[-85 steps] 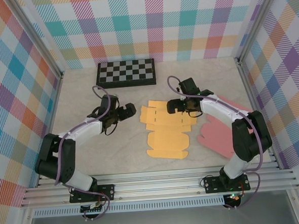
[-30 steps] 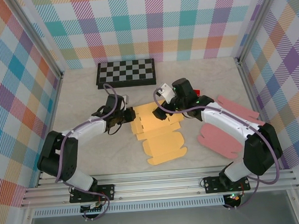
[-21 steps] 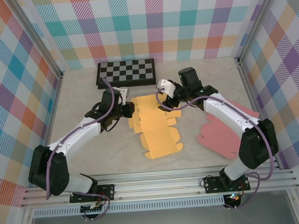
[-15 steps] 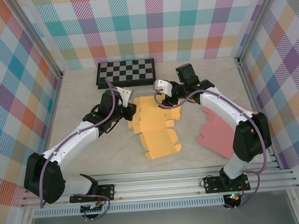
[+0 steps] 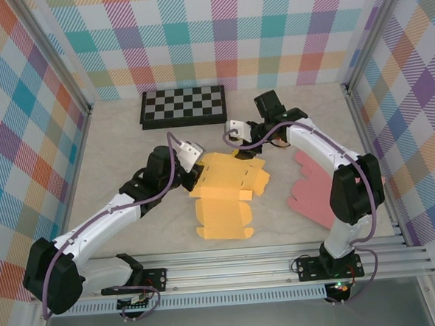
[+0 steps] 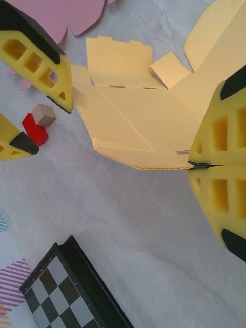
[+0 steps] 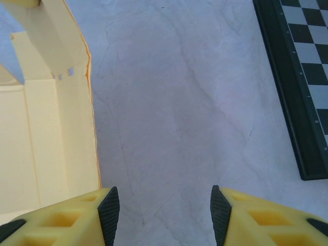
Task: Fold the paper box
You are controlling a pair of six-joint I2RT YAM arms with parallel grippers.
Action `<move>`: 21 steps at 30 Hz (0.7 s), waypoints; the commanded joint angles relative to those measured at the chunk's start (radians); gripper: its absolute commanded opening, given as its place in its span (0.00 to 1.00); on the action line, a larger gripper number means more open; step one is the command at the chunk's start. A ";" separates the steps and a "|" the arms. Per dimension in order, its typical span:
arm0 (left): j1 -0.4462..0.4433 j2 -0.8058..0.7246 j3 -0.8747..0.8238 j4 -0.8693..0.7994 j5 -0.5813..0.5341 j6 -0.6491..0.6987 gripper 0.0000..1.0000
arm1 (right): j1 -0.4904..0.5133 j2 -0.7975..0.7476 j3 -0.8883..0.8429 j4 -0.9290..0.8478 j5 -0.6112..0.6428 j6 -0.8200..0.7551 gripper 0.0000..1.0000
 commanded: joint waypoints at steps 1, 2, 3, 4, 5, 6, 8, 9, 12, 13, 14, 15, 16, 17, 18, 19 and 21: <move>-0.007 -0.026 -0.003 0.069 -0.031 0.029 0.00 | 0.000 -0.012 -0.023 -0.077 -0.038 -0.038 0.53; -0.007 -0.026 -0.003 0.068 -0.041 0.030 0.00 | -0.002 -0.020 -0.029 -0.080 -0.035 -0.037 0.53; -0.007 -0.027 -0.004 0.065 -0.053 0.033 0.00 | -0.004 -0.028 -0.033 -0.084 -0.034 -0.038 0.53; -0.006 -0.027 -0.005 0.064 -0.061 0.035 0.00 | -0.006 -0.034 -0.036 -0.091 -0.033 -0.036 0.53; -0.008 -0.027 -0.005 0.062 -0.074 0.037 0.00 | -0.010 -0.045 -0.039 -0.096 -0.035 -0.037 0.53; -0.009 -0.030 -0.005 0.063 -0.086 0.035 0.00 | -0.015 -0.057 -0.048 -0.098 -0.031 -0.036 0.53; -0.016 -0.040 -0.009 0.067 -0.099 0.035 0.00 | -0.025 -0.084 -0.085 -0.069 -0.009 -0.033 0.53; -0.019 -0.046 -0.013 0.071 -0.099 0.035 0.00 | -0.032 -0.101 -0.110 -0.048 -0.004 -0.032 0.53; -0.023 -0.059 -0.021 0.073 -0.100 0.036 0.00 | -0.059 -0.143 -0.152 -0.021 -0.013 -0.015 0.53; -0.024 -0.061 -0.023 0.072 -0.101 0.037 0.00 | -0.061 -0.155 -0.164 -0.012 -0.017 -0.013 0.53; -0.027 -0.061 -0.024 0.072 -0.103 0.040 0.00 | -0.061 -0.171 -0.179 0.002 -0.021 -0.011 0.53; -0.030 -0.060 -0.023 0.072 -0.102 0.041 0.00 | -0.061 -0.180 -0.189 0.010 -0.033 -0.006 0.53; -0.031 -0.059 -0.023 0.075 -0.103 0.041 0.00 | -0.061 -0.184 -0.192 0.013 -0.044 0.000 0.53; -0.034 -0.060 -0.023 0.076 -0.102 0.041 0.00 | -0.061 -0.184 -0.192 0.011 -0.053 0.008 0.53; -0.037 -0.058 -0.023 0.076 -0.103 0.044 0.00 | -0.061 -0.184 -0.191 0.008 -0.060 0.014 0.53; -0.040 -0.059 -0.023 0.076 -0.102 0.044 0.00 | -0.061 -0.181 -0.191 0.007 -0.066 0.016 0.53; -0.044 -0.062 -0.023 0.075 -0.104 0.045 0.00 | -0.061 -0.173 -0.188 0.001 -0.080 0.022 0.53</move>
